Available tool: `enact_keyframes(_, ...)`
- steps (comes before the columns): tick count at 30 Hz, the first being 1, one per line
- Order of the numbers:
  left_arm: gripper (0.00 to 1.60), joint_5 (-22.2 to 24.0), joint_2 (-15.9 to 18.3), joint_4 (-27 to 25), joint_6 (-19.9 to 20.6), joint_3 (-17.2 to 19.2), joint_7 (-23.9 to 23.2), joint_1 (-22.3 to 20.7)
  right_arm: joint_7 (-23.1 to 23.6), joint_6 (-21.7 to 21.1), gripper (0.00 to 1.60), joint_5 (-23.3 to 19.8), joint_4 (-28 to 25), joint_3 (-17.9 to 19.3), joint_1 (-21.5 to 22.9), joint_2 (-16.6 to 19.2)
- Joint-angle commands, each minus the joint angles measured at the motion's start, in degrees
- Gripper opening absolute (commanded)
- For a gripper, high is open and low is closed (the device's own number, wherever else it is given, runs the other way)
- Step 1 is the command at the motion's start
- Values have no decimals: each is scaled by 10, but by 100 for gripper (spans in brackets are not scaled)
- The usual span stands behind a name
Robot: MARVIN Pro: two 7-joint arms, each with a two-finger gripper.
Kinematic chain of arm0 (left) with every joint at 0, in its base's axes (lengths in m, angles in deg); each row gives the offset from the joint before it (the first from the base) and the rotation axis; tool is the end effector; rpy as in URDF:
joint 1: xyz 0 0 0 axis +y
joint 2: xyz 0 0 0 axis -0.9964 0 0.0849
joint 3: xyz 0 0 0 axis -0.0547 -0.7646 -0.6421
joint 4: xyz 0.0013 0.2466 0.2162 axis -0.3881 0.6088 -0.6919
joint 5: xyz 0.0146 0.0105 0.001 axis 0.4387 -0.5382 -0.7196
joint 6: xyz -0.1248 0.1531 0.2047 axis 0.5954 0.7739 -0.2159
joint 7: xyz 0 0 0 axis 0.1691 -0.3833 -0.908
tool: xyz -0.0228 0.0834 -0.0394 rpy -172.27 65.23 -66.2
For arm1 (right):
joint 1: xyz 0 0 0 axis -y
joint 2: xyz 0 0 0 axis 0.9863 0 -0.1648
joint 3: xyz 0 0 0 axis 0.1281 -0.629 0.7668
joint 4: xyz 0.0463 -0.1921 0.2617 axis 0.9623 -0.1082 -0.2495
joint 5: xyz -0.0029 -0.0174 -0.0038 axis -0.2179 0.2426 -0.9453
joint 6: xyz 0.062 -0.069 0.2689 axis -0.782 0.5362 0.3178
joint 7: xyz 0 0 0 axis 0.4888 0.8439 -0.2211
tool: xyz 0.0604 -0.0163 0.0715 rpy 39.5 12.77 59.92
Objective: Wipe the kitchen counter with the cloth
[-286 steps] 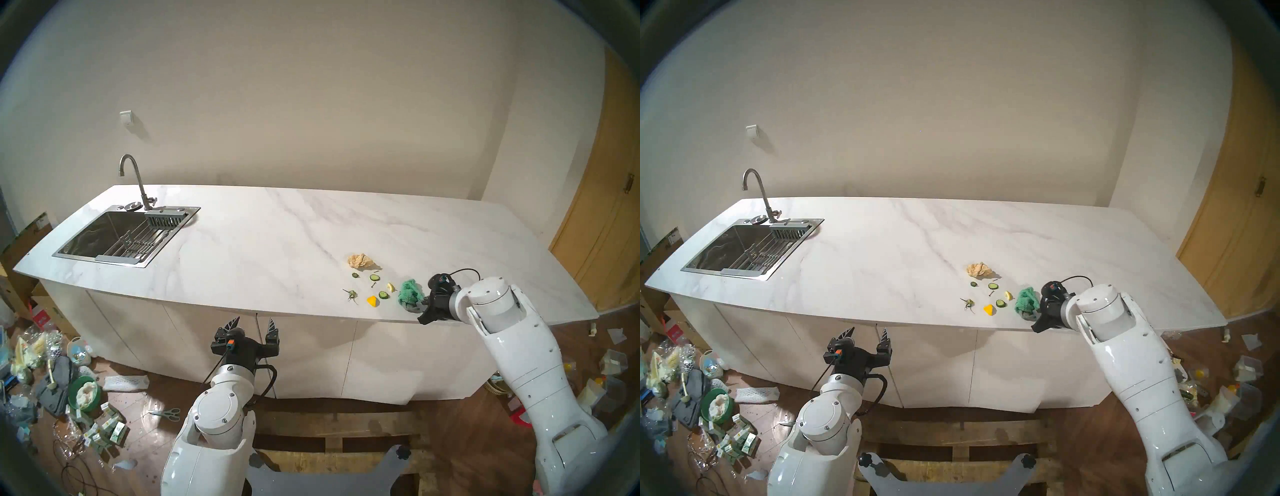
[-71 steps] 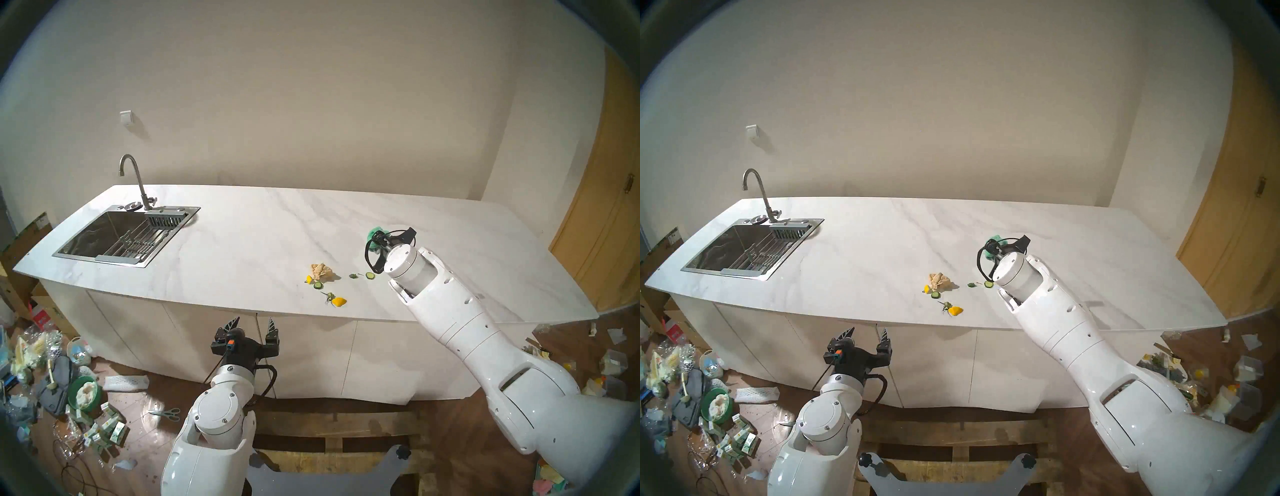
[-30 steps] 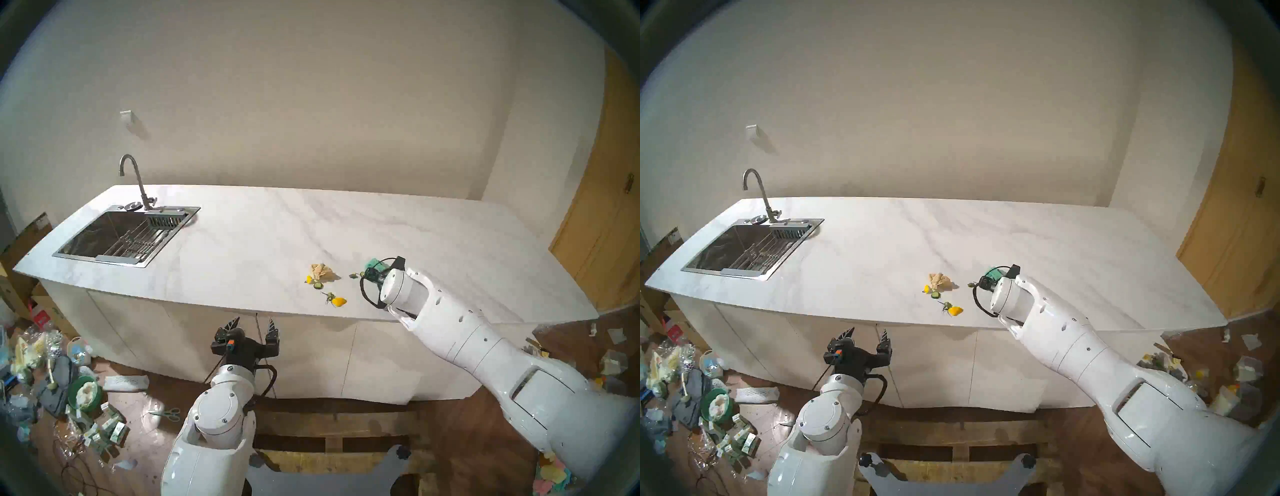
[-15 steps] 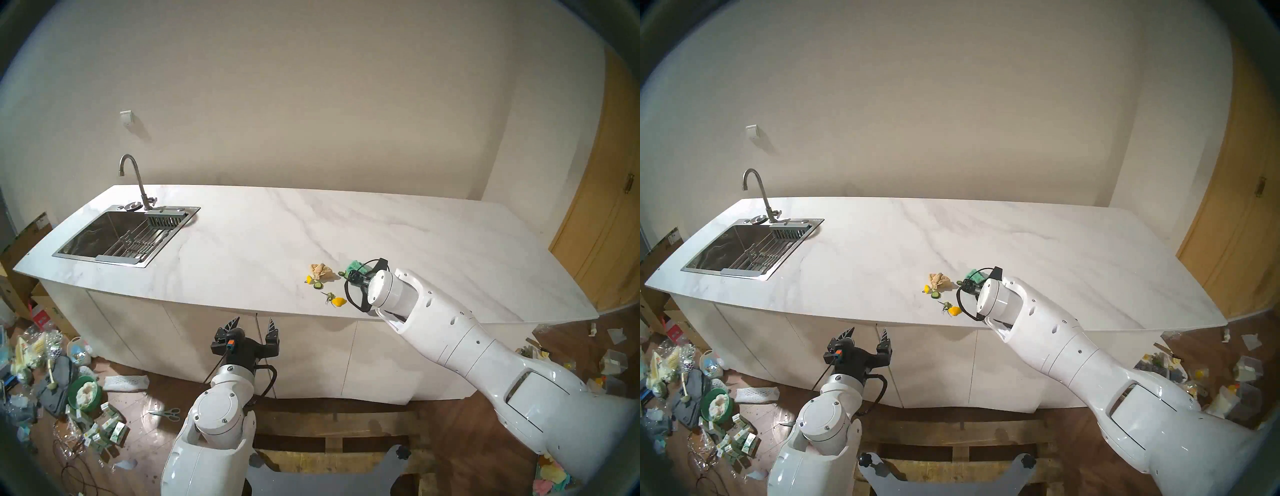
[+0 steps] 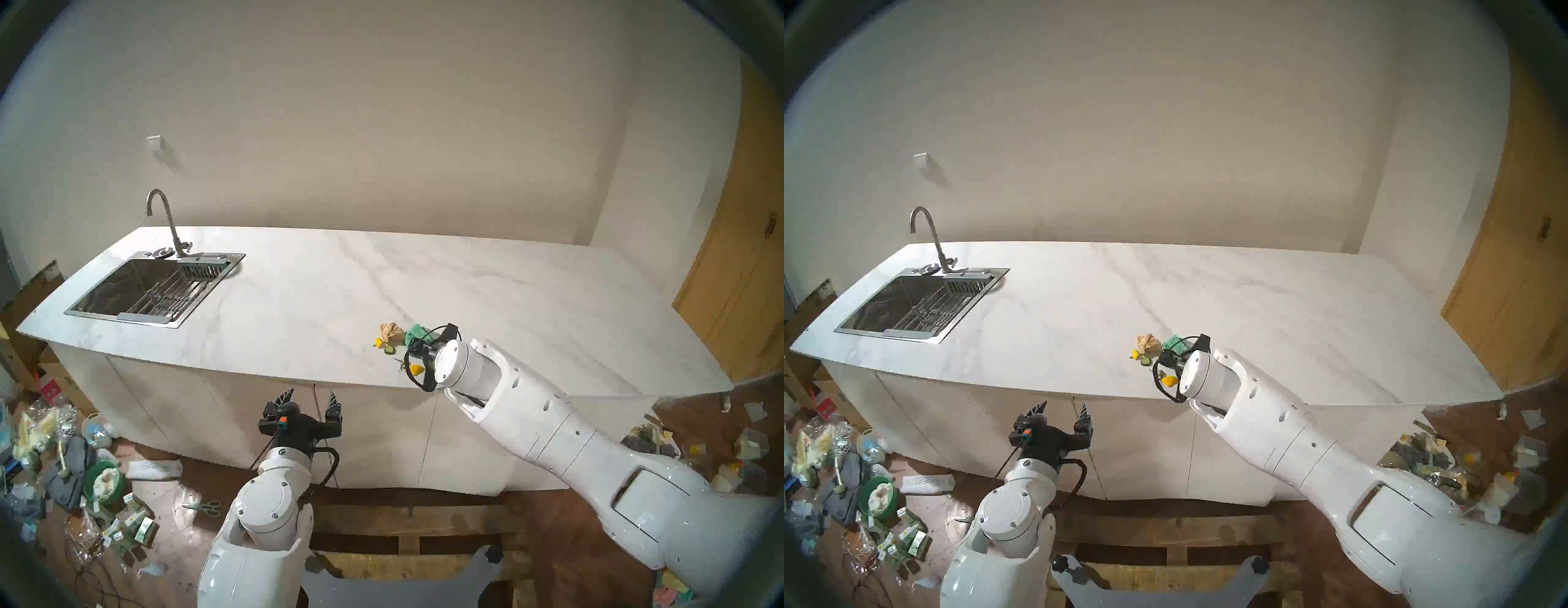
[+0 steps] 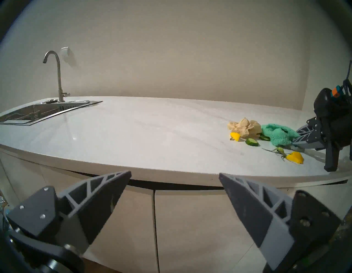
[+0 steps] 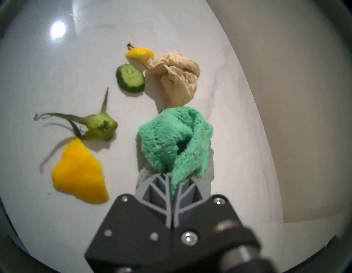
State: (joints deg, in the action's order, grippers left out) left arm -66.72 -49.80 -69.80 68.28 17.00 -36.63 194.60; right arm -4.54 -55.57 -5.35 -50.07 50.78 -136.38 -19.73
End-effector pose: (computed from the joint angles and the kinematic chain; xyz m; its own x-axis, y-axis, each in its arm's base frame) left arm 0.2813 -0.0108 -0.3831 0.1234 0.0131 0.9923 0.0018 -0.9999 0.0129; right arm 0.4999 0.0763 -0.3274 0.1082 0.9108 0.3985 0.5692 -0.3854 0.7263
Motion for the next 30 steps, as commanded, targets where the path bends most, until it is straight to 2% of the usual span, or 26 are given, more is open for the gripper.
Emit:
enact_keyframes(1, 160, 1, 0, -16, -3, -1, -3, -3, -7, 2, 0, -9, 20, -7, -3, -47)
enact_keyframes(8, 160, 1, 0, -15, -3, -1, -2, -4, -15, 13, 0, -10, 58, -19, 13, -93)
enact_keyframes(14, 160, 1, 0, -15, -3, -2, -2, -3, -21, 15, 0, -8, 74, -25, 18, -110)
enact_keyframes(16, 160, 1, 1, -16, -3, -2, -3, -3, -33, 12, 0, -6, 86, -20, 22, -114)
enact_keyframes(17, 160, 2, 1, -17, -3, -1, -3, -3, -55, 9, 0, -3, 101, -9, 25, -117)
enact_keyframes(21, 160, 2, 1, -17, -3, -1, -3, -2, -81, 6, 0, -1, 106, 11, 31, -106)
enact_keyframes(30, 160, 1, 1, -16, -3, -2, -3, -3, -76, 0, 0, -2, 69, 34, 35, -59)
